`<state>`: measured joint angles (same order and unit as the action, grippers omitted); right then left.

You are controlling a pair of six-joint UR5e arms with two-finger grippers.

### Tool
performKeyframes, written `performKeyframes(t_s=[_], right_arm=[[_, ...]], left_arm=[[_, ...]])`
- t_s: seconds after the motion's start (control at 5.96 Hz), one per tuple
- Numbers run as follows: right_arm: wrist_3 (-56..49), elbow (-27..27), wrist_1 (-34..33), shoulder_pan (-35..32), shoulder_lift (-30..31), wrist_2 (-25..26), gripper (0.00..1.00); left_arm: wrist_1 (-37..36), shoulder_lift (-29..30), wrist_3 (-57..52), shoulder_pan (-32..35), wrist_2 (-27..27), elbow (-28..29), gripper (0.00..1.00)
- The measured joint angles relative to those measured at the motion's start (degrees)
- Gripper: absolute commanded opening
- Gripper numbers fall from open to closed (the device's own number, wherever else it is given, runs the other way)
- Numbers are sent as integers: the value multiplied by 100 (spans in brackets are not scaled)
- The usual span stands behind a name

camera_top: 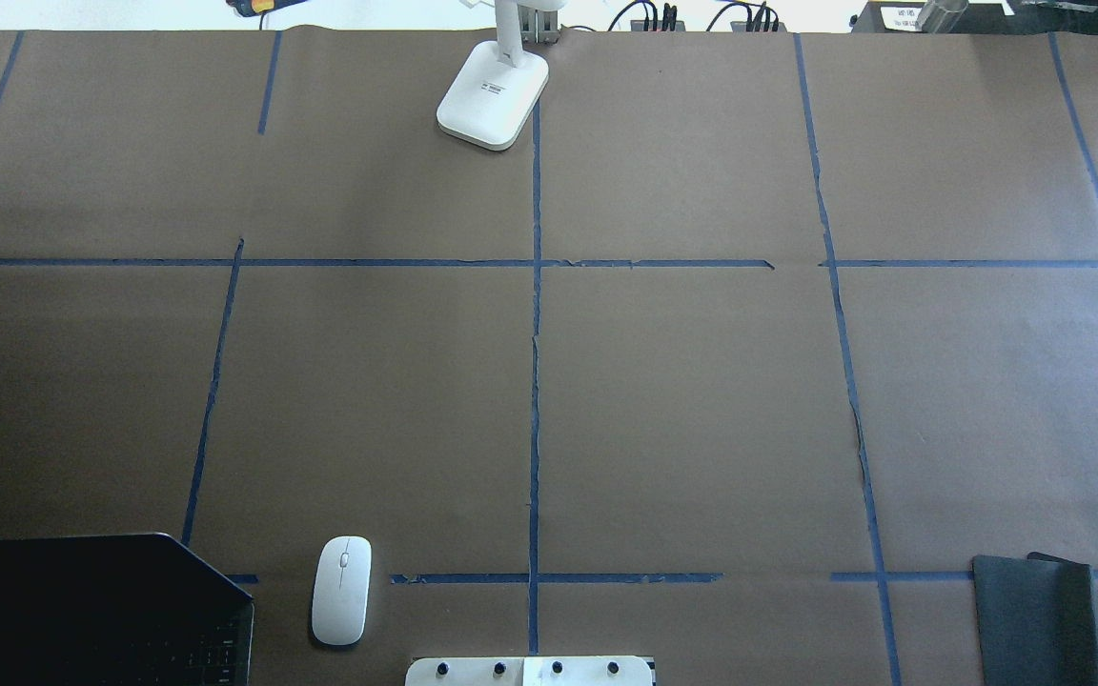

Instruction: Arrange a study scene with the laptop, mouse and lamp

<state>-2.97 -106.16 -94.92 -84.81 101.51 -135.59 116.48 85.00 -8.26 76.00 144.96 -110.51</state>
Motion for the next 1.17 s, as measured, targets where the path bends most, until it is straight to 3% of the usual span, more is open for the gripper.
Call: performKeyframes(t_s=[0.67,1.17], right_arm=[[-2,21,0,0,-6,6,100],[-8,47,-2,0,-12,6,100]], left_arm=[[222,-593,-112,-1968,144,-1577,100],[223,-1541,-1390,-2547,-256,-1713,98]])
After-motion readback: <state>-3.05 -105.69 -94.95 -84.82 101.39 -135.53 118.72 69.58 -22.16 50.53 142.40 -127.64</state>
